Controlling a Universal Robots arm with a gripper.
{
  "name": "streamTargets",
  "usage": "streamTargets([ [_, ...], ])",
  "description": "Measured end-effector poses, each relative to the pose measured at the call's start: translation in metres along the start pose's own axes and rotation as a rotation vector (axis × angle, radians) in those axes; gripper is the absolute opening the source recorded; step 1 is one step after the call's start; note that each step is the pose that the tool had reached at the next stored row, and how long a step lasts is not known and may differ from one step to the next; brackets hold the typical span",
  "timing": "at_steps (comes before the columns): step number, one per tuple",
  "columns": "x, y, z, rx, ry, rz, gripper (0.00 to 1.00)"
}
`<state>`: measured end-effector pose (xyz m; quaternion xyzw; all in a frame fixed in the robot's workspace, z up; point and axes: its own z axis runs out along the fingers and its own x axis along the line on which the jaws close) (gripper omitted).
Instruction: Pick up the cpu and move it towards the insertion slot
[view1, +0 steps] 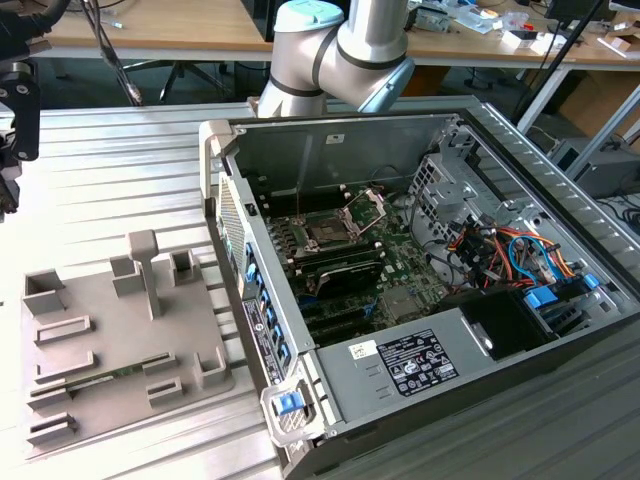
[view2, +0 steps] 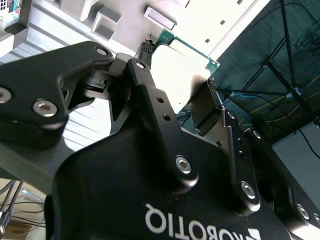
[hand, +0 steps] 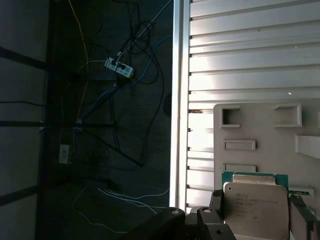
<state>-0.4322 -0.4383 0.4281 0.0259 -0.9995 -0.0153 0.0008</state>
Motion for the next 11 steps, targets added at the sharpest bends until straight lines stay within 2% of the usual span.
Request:
streamTargets([
  [5,-0.0008,0.0000,-0.0002,0.0001,0.0002,0.000,0.55],
  [11,-0.0049,-0.0002,-0.0001,0.0000,0.0000,0.000,0.55],
])
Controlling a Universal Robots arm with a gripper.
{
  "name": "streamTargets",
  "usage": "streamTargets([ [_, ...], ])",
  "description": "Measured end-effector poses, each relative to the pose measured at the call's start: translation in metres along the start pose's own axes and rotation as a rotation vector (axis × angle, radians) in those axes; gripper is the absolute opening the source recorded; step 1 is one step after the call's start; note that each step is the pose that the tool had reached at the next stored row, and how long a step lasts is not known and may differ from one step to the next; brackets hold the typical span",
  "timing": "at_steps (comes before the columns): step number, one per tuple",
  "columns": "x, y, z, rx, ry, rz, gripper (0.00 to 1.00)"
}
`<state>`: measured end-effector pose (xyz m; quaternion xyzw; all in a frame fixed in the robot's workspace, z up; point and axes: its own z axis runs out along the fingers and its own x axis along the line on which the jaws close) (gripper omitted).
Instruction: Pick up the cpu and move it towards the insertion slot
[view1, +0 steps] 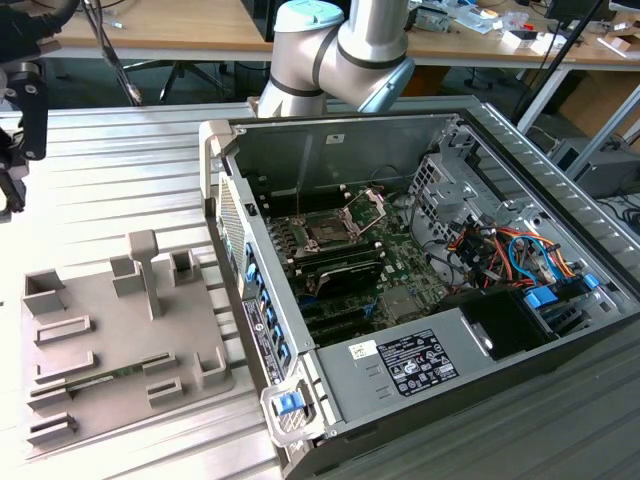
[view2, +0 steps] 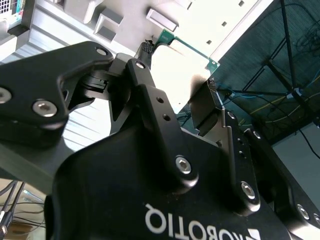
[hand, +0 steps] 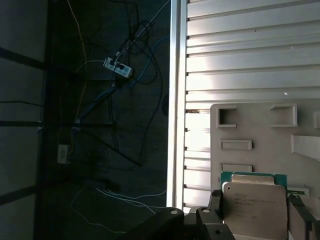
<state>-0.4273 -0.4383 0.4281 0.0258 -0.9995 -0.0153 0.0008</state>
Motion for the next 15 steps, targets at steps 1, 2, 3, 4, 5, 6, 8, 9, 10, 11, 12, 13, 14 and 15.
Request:
streamTargets([
  [1,-0.0010,-0.0001,0.0000,0.0000,0.0000,0.000,0.55],
  [2,-0.0021,-0.0001,0.0000,-0.0001,-0.0001,0.000,0.55],
  [3,-0.0034,-0.0002,0.0000,-0.0001,0.0000,0.000,0.55],
  [4,-0.0049,-0.0003,0.0001,-0.0001,-0.0001,0.000,0.55],
  [5,-0.0060,-0.0003,0.0000,-0.0001,0.0000,0.000,0.55],
  [6,-0.0071,-0.0004,0.0000,-0.0001,0.0000,0.000,0.55],
  [8,-0.0084,-0.0005,0.0000,0.0000,-0.0001,0.000,0.55],
  [9,-0.0100,-0.0005,0.0000,0.0000,0.0000,0.000,0.55],
  [10,-0.0108,-0.0006,0.0000,-0.0001,0.0000,0.000,0.55],
  [11,-0.0115,-0.0006,0.0000,0.0000,0.0000,0.000,0.55],
  [12,-0.0126,-0.0007,0.0000,0.0000,0.0000,0.000,0.55],
  [13,-0.0132,-0.0007,0.0000,0.0000,0.0000,0.000,0.55],
  [14,-0.0142,-0.0008,0.0000,0.0000,0.0000,0.000,0.55],
  [15,-0.0154,-0.0008,-0.0001,0.0000,0.0000,0.000,0.55],
])
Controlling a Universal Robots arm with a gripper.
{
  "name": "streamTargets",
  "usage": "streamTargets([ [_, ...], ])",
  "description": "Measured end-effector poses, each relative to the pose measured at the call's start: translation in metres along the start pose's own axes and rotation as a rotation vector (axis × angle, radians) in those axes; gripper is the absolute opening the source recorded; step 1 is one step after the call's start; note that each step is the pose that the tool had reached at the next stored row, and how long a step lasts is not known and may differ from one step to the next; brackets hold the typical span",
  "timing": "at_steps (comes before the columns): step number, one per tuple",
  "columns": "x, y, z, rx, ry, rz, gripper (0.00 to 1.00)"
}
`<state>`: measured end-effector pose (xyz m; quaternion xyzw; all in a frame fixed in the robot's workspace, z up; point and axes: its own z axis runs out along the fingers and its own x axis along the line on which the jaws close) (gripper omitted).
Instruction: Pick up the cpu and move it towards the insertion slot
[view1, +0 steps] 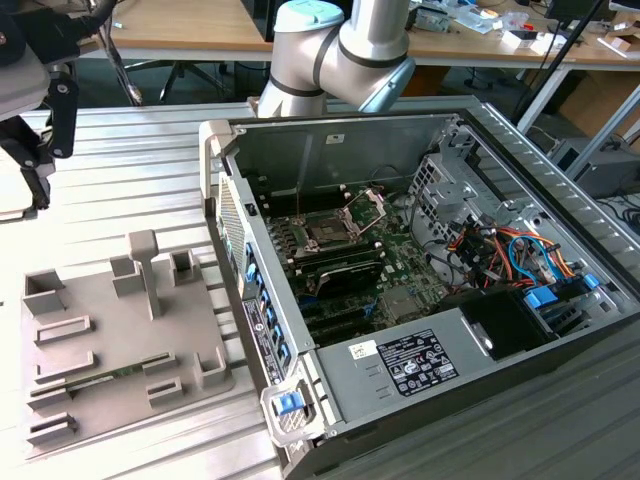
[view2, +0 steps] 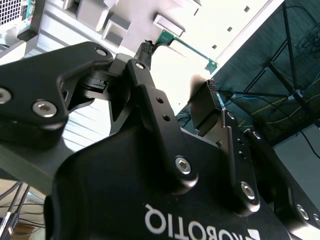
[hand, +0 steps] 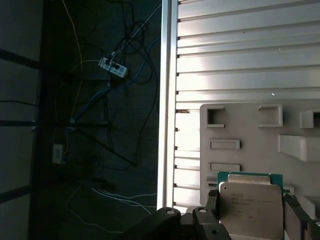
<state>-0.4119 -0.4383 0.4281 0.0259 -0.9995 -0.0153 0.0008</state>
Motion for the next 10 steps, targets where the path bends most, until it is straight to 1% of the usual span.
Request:
streamTargets([
  [10,-0.0098,-0.0005,0.0000,0.0000,0.0000,0.000,0.55],
])
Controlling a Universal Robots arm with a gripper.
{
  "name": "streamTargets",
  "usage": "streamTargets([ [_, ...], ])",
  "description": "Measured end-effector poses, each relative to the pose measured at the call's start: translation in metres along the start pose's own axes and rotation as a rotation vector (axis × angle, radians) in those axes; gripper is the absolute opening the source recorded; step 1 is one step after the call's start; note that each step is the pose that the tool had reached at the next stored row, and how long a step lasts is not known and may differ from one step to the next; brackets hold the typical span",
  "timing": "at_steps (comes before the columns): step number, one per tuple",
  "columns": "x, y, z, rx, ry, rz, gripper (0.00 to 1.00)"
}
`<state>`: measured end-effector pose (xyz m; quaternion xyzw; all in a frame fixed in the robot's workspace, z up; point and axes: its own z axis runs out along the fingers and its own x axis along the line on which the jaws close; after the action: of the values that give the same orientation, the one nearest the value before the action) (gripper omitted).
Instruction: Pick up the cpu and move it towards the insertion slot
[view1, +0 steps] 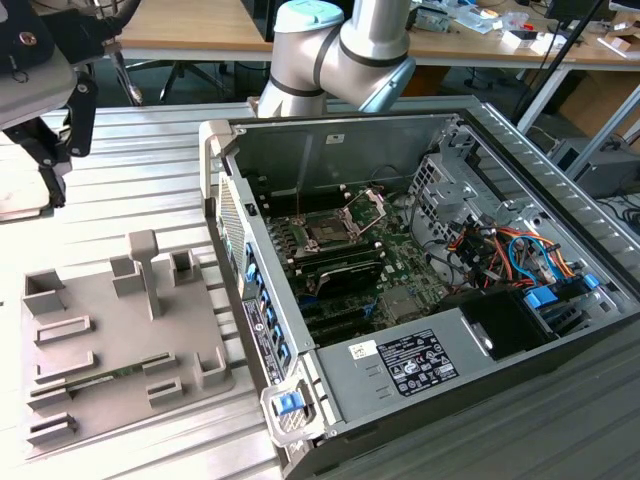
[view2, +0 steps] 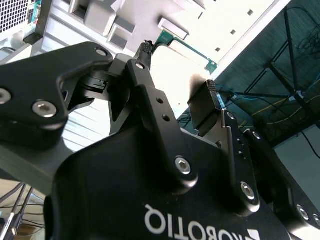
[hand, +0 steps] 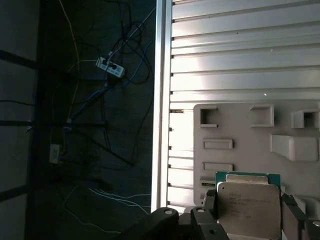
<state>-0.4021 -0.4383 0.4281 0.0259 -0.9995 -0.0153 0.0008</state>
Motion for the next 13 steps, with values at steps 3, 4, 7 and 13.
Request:
streamTargets([
  [3,-0.0024,-0.0001,0.0000,0.0000,0.0000,0.000,0.55],
  [4,-0.0032,-0.0002,0.0000,0.0000,0.0000,0.000,0.55],
  [7,-0.0058,-0.0003,0.0000,0.0000,0.0000,0.000,0.55],
  [13,-0.0141,-0.0008,0.0000,0.0000,0.0000,0.000,0.55],
])
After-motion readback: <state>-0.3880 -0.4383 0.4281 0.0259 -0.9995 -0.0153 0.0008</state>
